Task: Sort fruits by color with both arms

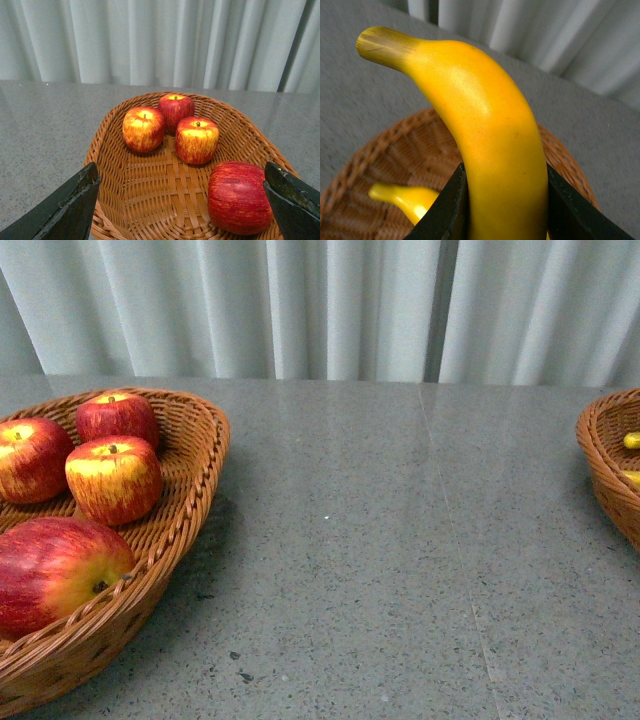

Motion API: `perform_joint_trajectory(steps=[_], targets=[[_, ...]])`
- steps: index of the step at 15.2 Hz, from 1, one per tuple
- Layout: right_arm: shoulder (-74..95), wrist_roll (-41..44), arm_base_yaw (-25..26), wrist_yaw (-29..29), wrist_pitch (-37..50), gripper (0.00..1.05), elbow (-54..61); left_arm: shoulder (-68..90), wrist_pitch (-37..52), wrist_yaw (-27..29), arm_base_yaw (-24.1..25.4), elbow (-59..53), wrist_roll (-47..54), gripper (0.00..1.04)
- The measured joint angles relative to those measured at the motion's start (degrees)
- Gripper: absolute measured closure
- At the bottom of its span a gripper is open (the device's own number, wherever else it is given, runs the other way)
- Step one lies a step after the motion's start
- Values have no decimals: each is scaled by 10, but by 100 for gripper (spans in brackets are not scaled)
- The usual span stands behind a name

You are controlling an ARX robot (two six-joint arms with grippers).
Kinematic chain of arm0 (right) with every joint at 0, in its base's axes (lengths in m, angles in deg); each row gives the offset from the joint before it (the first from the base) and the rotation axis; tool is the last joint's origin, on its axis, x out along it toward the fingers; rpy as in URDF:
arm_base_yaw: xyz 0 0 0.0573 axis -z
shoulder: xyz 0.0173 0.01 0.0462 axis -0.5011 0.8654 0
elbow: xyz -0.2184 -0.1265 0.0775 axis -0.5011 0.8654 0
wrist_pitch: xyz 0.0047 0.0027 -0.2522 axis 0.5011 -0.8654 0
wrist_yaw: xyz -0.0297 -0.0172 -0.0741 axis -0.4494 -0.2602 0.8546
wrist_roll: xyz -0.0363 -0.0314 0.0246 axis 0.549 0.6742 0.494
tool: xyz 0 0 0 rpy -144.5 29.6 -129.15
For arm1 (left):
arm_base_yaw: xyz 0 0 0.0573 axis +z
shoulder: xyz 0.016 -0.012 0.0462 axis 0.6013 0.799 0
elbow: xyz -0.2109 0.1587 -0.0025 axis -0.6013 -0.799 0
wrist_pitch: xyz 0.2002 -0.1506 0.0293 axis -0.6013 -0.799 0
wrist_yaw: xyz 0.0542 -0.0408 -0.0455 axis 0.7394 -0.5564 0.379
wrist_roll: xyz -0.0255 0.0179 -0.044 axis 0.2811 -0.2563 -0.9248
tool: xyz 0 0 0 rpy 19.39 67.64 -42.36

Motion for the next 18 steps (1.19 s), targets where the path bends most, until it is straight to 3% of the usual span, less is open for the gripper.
perform_joint_trajectory(steps=[1, 4, 7, 11, 15, 16, 17, 18], targets=[[0, 24, 13, 5, -17, 70, 10, 0, 0, 0, 0, 0, 0, 7], [-19, 59, 14, -8, -35, 37, 19, 0, 0, 0, 0, 0, 0, 7], [-60, 42, 4, -29, -32, 5, 19, 0, 0, 0, 0, 0, 0, 7], [-167, -47, -12, -80, 23, 7, 55, 0, 0, 0, 0, 0, 0, 7], [-320, -165, -9, -137, 76, 7, 166, 0, 0, 0, 0, 0, 0, 7], [-373, -198, -19, -86, 92, 12, 204, 0, 0, 0, 0, 0, 0, 7], [-448, -221, -43, 21, 83, 25, 259, 0, 0, 0, 0, 0, 0, 7], [-523, -230, -51, 88, 70, 38, 324, 0, 0, 0, 0, 0, 0, 7]])
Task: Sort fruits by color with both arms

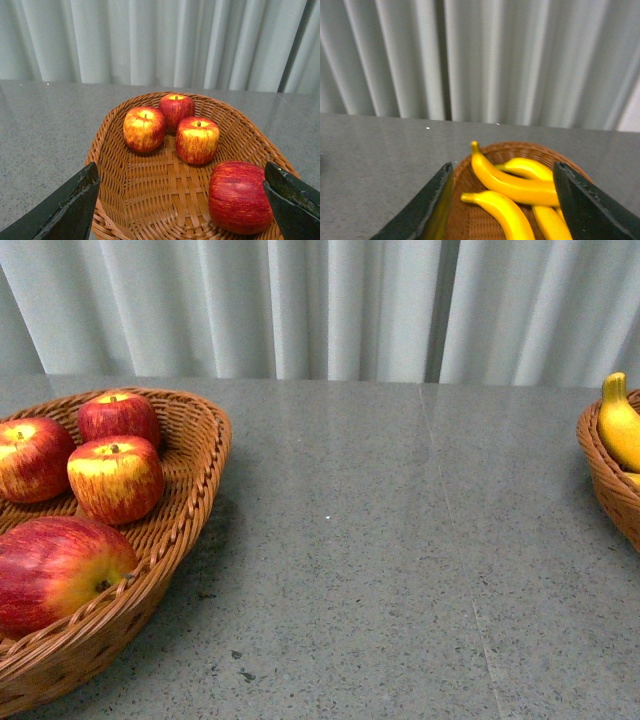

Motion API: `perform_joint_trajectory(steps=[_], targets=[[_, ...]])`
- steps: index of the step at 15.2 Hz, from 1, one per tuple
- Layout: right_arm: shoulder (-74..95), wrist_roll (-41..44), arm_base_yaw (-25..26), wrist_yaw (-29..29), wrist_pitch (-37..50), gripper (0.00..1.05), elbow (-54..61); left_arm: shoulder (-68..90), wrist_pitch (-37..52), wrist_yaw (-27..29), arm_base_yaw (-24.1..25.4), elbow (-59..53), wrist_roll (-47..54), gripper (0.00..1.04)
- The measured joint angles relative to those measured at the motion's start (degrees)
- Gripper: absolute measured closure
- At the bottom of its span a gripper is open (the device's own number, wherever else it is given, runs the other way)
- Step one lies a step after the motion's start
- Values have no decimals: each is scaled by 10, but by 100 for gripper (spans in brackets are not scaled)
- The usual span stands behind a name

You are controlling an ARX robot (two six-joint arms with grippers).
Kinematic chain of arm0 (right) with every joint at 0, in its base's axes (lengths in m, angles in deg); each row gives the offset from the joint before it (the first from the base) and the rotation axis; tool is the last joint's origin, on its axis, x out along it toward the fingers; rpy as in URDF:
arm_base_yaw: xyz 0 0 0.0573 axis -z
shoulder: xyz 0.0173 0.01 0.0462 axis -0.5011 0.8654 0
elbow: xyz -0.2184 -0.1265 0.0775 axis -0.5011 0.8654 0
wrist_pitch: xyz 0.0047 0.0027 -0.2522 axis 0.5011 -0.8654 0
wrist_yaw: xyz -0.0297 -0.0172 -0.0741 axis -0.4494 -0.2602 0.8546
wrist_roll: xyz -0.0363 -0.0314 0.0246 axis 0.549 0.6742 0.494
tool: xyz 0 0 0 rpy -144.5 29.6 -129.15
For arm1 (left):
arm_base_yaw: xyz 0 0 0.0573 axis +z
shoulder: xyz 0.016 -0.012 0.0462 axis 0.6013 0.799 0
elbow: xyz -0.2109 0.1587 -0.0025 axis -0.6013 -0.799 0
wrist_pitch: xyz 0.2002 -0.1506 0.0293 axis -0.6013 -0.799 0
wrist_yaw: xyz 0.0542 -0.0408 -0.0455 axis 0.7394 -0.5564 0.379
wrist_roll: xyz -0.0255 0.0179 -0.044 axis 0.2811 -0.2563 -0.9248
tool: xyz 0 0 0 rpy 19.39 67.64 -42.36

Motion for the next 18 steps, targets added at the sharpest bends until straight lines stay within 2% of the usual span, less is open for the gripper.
perform_joint_trajectory(steps=[1, 3, 5, 6, 7, 8, 9, 12, 14, 18], targets=[[-57, -7, 2, 30, 5, 49, 54, 0, 0, 0, 0, 0, 0, 7], [-151, -10, 32, 9, 41, 73, 169, 0, 0, 0, 0, 0, 0, 7], [-184, -11, 6, 29, 24, 97, 223, 0, 0, 0, 0, 0, 0, 7], [-196, -12, -7, 42, 24, 103, 223, 0, 0, 0, 0, 0, 0, 7], [-216, -12, -21, 64, 20, 103, 225, 0, 0, 0, 0, 0, 0, 7], [-228, -14, -74, 114, 14, 103, 230, 0, 0, 1, 0, 0, 0, 7], [-236, -14, -92, 113, 7, 103, 238, 0, 0, 0, 0, 0, 0, 7], [-261, -14, -87, 126, -9, 103, 247, 0, 0, 0, 0, 0, 0, 7], [-362, -15, -87, 126, -102, 103, 264, 0, 0, 0, 0, 0, 0, 7], [-362, -15, -87, 126, -89, 103, 264, 0, 0, 0, 0, 0, 0, 7]])
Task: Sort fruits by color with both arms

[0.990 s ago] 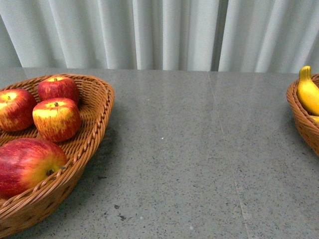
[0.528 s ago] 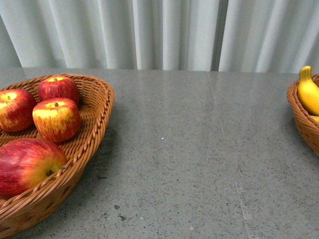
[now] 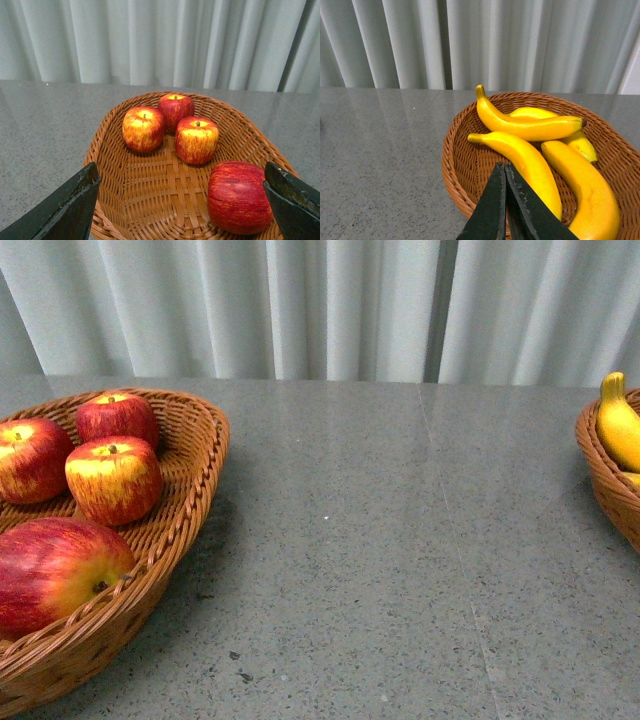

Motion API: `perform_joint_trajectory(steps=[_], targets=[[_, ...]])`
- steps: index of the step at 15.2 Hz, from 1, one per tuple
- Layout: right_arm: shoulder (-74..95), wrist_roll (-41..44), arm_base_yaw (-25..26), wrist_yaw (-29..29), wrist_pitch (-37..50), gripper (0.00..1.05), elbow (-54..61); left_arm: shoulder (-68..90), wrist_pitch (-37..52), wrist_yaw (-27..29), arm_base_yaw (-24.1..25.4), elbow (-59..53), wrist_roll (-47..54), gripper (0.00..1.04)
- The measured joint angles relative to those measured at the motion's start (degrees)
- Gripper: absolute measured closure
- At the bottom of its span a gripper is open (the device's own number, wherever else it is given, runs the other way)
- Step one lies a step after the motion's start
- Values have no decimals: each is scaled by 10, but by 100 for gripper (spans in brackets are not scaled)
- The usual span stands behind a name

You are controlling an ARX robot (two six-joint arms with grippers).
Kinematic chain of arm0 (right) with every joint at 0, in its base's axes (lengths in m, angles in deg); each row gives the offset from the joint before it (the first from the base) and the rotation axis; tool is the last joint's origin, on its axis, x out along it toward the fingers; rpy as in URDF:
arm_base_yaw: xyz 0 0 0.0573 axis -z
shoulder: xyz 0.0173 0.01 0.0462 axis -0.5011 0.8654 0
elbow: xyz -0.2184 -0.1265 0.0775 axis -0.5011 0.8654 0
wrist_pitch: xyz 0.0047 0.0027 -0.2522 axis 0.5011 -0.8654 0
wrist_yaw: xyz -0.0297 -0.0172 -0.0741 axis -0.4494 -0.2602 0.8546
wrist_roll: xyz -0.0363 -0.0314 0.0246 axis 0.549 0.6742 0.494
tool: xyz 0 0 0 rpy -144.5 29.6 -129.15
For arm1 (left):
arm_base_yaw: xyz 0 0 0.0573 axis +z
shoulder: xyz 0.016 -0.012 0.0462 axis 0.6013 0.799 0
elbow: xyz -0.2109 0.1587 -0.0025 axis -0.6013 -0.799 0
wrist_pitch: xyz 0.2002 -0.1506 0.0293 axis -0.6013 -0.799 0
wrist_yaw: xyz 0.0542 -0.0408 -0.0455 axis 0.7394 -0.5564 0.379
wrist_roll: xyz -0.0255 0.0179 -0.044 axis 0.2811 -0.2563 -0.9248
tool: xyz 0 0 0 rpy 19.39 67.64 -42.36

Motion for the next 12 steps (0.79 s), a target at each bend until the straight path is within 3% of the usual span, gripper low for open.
perform_joint_trajectory(steps=[3, 4, 10, 12], targets=[[0, 0, 0, 0, 0, 103, 0, 0, 0, 0, 0, 0, 0, 7], [0, 0, 0, 0, 0, 96, 0, 0, 0, 0, 0, 0, 0, 7], [0, 0, 0, 0, 0, 22, 0, 0, 0, 0, 0, 0, 0, 7], [0, 0, 0, 0, 0, 5, 0, 0, 0, 0, 0, 0, 0, 7]])
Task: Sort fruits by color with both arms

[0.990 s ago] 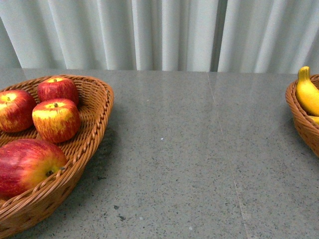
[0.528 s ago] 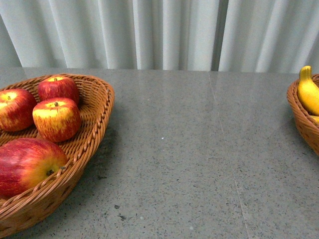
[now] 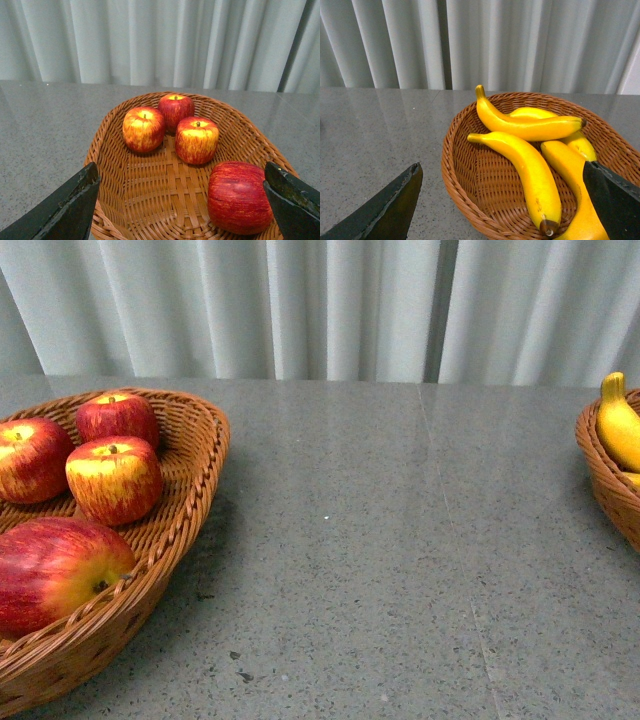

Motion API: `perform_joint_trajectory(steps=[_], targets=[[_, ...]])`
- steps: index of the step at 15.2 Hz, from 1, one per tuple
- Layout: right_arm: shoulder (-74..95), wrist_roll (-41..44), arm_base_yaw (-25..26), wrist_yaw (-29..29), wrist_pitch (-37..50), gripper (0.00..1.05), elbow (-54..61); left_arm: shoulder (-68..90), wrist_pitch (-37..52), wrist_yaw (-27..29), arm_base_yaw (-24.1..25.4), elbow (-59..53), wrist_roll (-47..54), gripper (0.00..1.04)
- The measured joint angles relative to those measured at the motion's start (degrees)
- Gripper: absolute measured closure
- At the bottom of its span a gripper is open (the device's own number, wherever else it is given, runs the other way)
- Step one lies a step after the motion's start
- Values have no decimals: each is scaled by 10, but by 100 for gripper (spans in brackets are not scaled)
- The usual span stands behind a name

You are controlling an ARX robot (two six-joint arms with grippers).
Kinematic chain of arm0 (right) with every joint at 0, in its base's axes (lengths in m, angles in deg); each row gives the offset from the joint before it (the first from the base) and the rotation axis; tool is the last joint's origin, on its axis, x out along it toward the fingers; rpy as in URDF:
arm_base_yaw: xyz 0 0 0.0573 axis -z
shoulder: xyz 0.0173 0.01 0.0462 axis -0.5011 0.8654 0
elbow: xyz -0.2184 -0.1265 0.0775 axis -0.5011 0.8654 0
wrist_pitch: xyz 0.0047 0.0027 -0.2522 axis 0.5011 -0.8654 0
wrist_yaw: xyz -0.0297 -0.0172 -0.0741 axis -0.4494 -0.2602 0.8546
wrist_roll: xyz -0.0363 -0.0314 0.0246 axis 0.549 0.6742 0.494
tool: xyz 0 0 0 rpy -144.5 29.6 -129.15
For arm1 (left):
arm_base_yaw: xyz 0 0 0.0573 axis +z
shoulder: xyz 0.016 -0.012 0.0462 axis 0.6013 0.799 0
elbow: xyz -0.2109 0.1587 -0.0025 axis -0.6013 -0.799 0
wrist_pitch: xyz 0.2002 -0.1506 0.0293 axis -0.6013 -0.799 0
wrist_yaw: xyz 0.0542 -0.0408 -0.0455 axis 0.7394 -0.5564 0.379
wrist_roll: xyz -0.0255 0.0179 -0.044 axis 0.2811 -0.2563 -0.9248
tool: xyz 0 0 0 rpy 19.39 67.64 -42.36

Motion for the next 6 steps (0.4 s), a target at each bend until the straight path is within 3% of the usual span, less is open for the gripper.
perform_joint_trajectory(steps=[6], targets=[[0, 0, 0, 0, 0, 7, 0, 0, 0, 0, 0, 0, 0, 7]])
